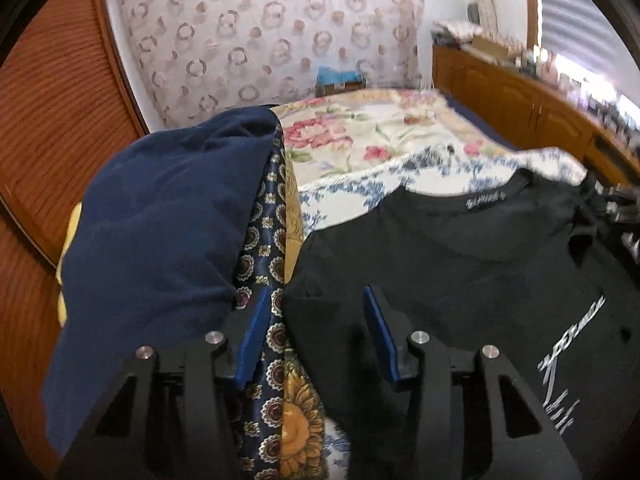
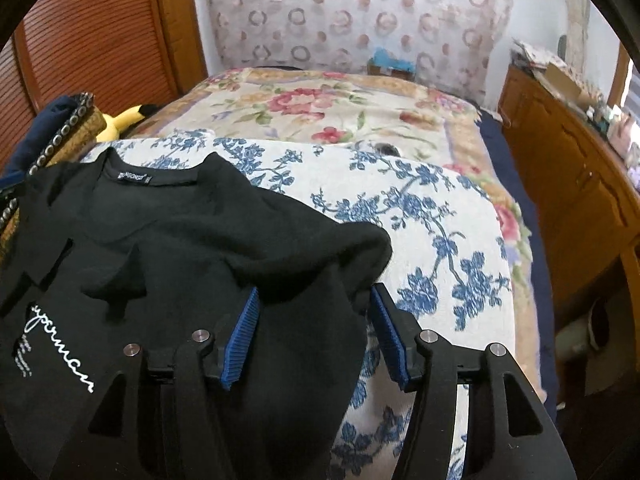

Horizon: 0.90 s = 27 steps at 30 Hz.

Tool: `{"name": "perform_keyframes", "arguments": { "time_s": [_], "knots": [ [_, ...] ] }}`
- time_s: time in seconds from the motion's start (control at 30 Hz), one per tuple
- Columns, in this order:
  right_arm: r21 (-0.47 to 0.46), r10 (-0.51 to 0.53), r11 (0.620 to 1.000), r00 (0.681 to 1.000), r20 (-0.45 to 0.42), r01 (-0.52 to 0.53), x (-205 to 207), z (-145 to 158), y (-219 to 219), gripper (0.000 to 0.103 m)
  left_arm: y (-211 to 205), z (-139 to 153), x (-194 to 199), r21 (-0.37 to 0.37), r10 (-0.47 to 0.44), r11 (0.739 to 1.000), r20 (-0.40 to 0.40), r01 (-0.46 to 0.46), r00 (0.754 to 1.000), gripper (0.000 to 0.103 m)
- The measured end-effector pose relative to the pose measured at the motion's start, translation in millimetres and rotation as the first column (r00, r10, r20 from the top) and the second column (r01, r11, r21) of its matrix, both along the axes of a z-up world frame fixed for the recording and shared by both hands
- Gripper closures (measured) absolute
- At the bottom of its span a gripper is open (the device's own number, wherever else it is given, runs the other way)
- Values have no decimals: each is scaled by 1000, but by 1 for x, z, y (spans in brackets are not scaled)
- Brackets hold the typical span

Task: Fold small clothes
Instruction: 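Grasp the shirt edge with the left gripper while the right gripper grasps the folded side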

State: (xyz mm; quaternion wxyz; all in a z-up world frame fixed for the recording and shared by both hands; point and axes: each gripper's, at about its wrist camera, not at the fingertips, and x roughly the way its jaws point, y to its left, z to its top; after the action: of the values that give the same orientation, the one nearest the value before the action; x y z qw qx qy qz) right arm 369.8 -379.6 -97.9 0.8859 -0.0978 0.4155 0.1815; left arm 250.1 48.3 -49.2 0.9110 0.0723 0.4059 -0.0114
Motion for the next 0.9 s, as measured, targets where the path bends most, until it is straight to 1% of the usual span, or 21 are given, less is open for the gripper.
{"name": "perform_keyframes", "arguments": {
  "time_s": [0.1, 0.23, 0.27, 0.3, 0.33, 0.37, 0.43, 0.57, 0.6, 0.63, 0.67, 0.77, 0.8, 0.83, 0.87, 0.9],
  "knots": [
    [10, 1, 1000, 1000, 21, -1, -1, -2, 1, 42, 3, -3, 0, 7, 5, 1000, -17, -4, 1000, 55],
    [22, 4, 1000, 1000, 15, -5, -2, -5, 1, 41, 0, -6, 4, 26, -2, 1000, -23, 3, 1000, 55],
    [22, 5, 1000, 1000, 14, -5, -1, -5, 1, 41, -1, -7, 5, 26, -5, 1000, -21, 5, 1000, 57],
    [21, 5, 1000, 1000, 14, -6, -2, -5, 2, 41, -2, -7, 6, 22, -10, 1000, -19, 11, 1000, 61],
    [20, 5, 1000, 1000, 14, -6, -2, -5, 1, 40, -1, -6, 8, 14, -14, 1000, -18, 15, 1000, 73],
    [21, 5, 1000, 1000, 14, -6, -2, -5, 1, 40, -1, -6, 9, 4, -18, 1000, -21, 18, 1000, 81],
    [21, 5, 1000, 1000, 14, -5, -2, -5, 2, 40, 1, -8, 12, -6, -20, 1000, -28, 20, 999, 83],
    [23, 5, 1000, 1000, 14, -5, -2, -5, 1, 40, 4, -11, 14, -2, -9, 1000, -34, 9, 999, 84],
    [22, 5, 1000, 1000, 14, -5, -2, -5, 2, 40, 3, -11, 13, 2, -11, 1000, -33, 11, 999, 86],
    [20, 5, 1000, 1000, 14, -5, -2, -5, 2, 40, 3, -10, 14, 5, -12, 1000, -31, 12, 999, 96],
    [21, 5, 1000, 1000, 14, -5, -2, -5, 1, 40, 3, -10, 13, 3, -14, 1000, -31, 14, 999, 99],
    [17, 10, 1000, 1000, 17, -10, -2, -5, 2, 40, 5, 2, 6, -41, -31, 999, 9, 31, 999, 100],
    [13, 16, 1000, 1000, 19, -16, -2, -5, 3, 47, 6, 8, 4, -55, -39, 998, 26, 40, 999, 101],
    [18, 24, 1000, 1000, 19, -24, -1, -5, 3, 52, 6, 16, 2, -91, -58, 994, 30, 61, 998, 101],
    [30, 30, 999, 999, 15, -30, 0, -4, 3, 67, 7, 24, -1, -117, -60, 991, 49, 65, 997, 101],
    [45, 39, 998, 999, 5, -39, 1, -3, 2, 86, 7, 31, -3, -129, -64, 989, 64, 71, 996, 101]
  ]
}}
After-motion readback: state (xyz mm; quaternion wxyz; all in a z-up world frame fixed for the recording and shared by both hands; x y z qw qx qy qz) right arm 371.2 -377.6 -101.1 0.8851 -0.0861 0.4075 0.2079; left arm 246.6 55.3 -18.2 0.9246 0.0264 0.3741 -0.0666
